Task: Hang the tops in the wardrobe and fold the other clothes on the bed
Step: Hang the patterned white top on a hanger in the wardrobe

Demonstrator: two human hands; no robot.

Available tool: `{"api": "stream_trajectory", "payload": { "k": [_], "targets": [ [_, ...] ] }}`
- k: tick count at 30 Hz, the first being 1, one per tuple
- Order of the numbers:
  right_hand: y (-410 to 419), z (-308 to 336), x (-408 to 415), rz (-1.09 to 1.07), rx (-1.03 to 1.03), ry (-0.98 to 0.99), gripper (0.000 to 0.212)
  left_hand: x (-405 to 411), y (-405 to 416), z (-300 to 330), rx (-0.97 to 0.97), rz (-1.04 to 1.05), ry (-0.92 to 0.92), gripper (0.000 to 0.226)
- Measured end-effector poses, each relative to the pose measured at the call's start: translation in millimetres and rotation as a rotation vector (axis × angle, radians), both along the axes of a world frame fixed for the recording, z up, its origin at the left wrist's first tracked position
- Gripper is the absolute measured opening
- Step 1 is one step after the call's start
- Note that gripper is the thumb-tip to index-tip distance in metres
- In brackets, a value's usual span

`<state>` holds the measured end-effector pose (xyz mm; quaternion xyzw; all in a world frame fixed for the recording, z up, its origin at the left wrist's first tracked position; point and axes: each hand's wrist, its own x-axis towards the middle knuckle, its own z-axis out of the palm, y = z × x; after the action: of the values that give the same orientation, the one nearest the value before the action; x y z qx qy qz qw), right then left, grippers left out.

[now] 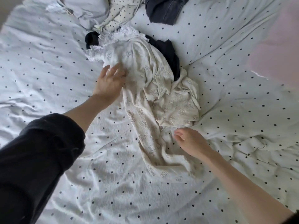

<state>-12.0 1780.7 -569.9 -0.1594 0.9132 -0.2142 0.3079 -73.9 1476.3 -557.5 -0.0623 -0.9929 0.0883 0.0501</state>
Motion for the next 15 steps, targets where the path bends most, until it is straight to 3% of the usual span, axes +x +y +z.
{"api": "stream_trajectory", "payload": {
  "k": [2, 6, 10, 12, 15],
  "targets": [
    [-13, 5, -12, -0.087, -0.146, 0.022, 0.033, 20, 17, 0, 0.200, 0.012, -0.070, 0.032],
    [-44, 13, -31, -0.245, -0.327, 0.055, 0.035, 81, 60, -6, 0.540, 0.100, -0.533, 0.025],
    [-69, 12, -40, -0.153, -0.268, 0.163, 0.053, 133, 87, -3, 0.726, 0.017, -0.872, 0.020],
    [-77, 7, -39, 0.008, -0.154, 0.207, 0.065, 138, 86, -1, 0.774, 0.039, -0.840, 0.022],
    [-88, -12, -28, 0.252, 0.114, 0.192, 0.072, 137, 68, -6, 0.792, 0.152, -0.442, 0.030]
  ]
}}
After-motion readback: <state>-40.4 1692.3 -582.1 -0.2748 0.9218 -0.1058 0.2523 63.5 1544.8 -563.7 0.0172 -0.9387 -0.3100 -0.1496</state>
